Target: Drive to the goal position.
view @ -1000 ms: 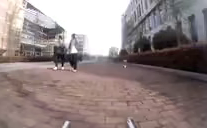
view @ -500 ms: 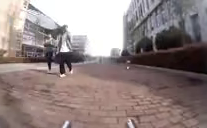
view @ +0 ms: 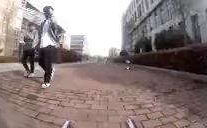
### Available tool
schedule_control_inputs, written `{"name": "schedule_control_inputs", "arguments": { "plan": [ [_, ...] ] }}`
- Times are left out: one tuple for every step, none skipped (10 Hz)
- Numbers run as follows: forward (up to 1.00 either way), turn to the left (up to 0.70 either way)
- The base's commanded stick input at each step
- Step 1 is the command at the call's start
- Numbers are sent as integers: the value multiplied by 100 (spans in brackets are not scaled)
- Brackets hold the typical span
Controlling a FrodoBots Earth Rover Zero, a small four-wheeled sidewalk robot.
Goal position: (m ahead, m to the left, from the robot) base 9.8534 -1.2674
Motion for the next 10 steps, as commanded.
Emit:
{"name": "schedule_control_inputs", "arguments": {
  "plan": [
    [70,-14],
    [70,-14],
    [70,-14],
    [70,-14],
    [70,-14],
    [70,-14],
    [70,-14],
    [70,-14],
    [70,-14],
    [70,-14]
  ]
}}
